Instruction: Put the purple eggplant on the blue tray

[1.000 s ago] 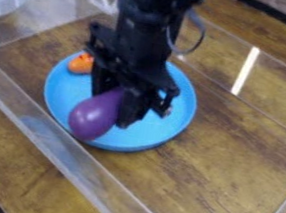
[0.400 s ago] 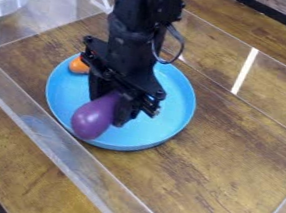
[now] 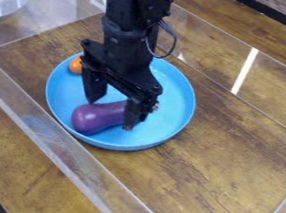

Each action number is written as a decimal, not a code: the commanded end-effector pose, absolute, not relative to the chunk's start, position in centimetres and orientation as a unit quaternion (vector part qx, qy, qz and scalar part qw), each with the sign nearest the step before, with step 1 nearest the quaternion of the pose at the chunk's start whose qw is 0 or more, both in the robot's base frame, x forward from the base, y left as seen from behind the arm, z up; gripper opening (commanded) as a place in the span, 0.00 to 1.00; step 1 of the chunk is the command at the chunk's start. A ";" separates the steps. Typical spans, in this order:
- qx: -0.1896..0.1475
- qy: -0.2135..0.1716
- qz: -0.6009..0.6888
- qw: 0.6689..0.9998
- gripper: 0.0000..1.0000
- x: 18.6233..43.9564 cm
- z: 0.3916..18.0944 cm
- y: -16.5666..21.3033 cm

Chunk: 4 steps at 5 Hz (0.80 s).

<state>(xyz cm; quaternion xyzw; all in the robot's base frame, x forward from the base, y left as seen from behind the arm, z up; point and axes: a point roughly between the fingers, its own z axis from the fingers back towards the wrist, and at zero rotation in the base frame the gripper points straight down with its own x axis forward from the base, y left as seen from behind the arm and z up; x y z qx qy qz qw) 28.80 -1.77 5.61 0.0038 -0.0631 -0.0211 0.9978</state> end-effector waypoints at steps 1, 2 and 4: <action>-0.019 -0.114 -0.021 0.993 1.00 29.8 7.8 -1.5; -0.032 -0.130 -0.025 0.991 1.00 30.2 7.9 -1.2; -0.043 -0.139 -0.031 0.989 1.00 30.2 8.3 -1.2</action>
